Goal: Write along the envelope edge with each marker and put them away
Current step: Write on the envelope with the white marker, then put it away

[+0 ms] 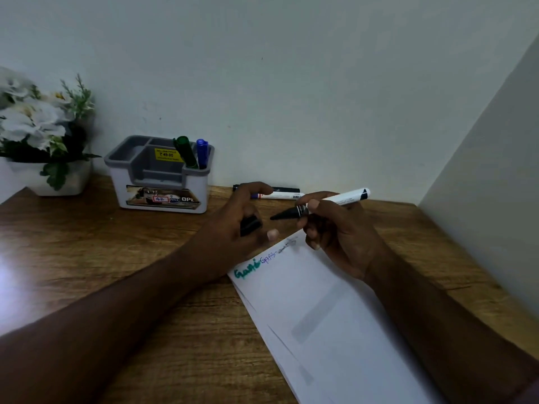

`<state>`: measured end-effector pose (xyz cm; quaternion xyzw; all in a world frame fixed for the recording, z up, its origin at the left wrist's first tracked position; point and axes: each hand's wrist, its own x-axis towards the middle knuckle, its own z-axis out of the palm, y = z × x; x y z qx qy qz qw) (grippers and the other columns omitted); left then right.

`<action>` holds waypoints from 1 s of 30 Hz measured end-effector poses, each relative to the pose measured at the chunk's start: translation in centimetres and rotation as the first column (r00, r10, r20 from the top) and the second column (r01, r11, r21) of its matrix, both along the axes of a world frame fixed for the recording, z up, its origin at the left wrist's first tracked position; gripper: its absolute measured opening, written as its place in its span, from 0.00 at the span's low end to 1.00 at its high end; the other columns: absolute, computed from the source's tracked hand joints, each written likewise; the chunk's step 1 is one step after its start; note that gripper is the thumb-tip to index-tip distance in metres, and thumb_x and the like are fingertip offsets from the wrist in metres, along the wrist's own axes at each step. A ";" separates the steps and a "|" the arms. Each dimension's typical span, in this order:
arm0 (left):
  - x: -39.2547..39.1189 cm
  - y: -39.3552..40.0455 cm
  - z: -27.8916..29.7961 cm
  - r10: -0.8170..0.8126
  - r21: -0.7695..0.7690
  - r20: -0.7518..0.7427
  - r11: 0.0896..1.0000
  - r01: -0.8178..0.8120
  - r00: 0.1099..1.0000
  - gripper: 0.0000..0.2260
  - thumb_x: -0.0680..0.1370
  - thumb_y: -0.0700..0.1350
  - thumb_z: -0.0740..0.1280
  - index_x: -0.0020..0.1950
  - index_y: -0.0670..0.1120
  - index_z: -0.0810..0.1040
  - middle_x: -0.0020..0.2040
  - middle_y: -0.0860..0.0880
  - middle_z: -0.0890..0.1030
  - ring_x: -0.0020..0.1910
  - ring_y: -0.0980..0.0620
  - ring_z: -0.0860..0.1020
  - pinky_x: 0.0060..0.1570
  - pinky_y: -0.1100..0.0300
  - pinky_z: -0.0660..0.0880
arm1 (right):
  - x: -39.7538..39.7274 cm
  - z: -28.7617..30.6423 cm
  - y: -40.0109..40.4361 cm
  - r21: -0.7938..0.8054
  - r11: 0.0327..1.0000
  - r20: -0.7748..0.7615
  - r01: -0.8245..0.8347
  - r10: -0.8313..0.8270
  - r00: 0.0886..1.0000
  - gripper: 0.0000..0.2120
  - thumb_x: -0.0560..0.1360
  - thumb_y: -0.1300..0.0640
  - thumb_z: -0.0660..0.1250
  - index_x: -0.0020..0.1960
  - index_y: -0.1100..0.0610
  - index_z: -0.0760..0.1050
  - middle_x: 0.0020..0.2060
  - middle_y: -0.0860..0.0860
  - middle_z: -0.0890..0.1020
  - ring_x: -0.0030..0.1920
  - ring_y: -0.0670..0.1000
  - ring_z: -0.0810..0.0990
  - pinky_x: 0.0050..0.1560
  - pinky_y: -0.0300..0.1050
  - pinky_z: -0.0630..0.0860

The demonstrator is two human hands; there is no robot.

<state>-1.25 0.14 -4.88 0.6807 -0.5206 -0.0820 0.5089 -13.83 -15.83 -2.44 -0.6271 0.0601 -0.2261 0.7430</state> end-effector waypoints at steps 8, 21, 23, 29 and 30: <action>-1.0 0.2 0.6 -0.059 -0.010 -0.015 0.998 0.058 0.998 0.26 0.71 0.54 0.70 0.62 0.69 0.59 0.39 0.49 0.78 0.41 0.51 0.77 0.42 0.57 0.75 | -0.1 -0.4 1.1 -0.067 0.992 -0.071 -0.105 0.100 0.992 0.05 0.71 0.62 0.71 0.44 0.59 0.85 0.31 0.56 0.83 0.27 0.49 0.77 0.25 0.40 0.73; -2.2 -0.4 0.7 -0.101 -0.211 -0.275 0.977 0.043 0.956 0.27 0.69 0.27 0.70 0.61 0.48 0.67 0.48 0.50 0.85 0.48 0.52 0.84 0.47 0.51 0.82 | -0.3 -0.3 4.2 -0.244 0.970 0.000 0.007 -0.008 1.000 0.06 0.70 0.56 0.72 0.45 0.58 0.83 0.27 0.55 0.76 0.26 0.50 0.68 0.25 0.40 0.65; -1.7 -0.1 0.9 -0.119 -0.192 -0.260 0.979 0.070 0.958 0.28 0.70 0.29 0.71 0.63 0.49 0.66 0.48 0.40 0.84 0.45 0.47 0.84 0.45 0.50 0.82 | -0.5 -0.4 4.2 -0.346 0.938 -0.054 0.033 -0.054 0.997 0.12 0.69 0.50 0.74 0.44 0.59 0.82 0.29 0.60 0.78 0.27 0.51 0.70 0.26 0.42 0.67; 0.5 0.8 0.6 -0.007 -0.078 -0.219 0.997 -0.010 0.976 0.29 0.71 0.33 0.70 0.66 0.53 0.65 0.47 0.42 0.80 0.43 0.47 0.80 0.44 0.55 0.78 | -0.2 1.8 3.3 -0.631 0.776 0.002 0.011 -0.013 1.000 0.13 0.74 0.63 0.71 0.57 0.53 0.79 0.42 0.55 0.83 0.35 0.51 0.80 0.31 0.44 0.75; 0.8 1.0 0.6 0.048 -0.058 -0.193 0.997 -0.060 0.980 0.25 0.71 0.32 0.69 0.64 0.52 0.69 0.45 0.46 0.79 0.41 0.48 0.79 0.42 0.58 0.77 | 0.2 2.8 3.1 -0.766 0.643 -0.002 -0.002 0.001 1.000 0.20 0.74 0.69 0.69 0.61 0.51 0.76 0.50 0.51 0.83 0.42 0.48 0.81 0.37 0.41 0.76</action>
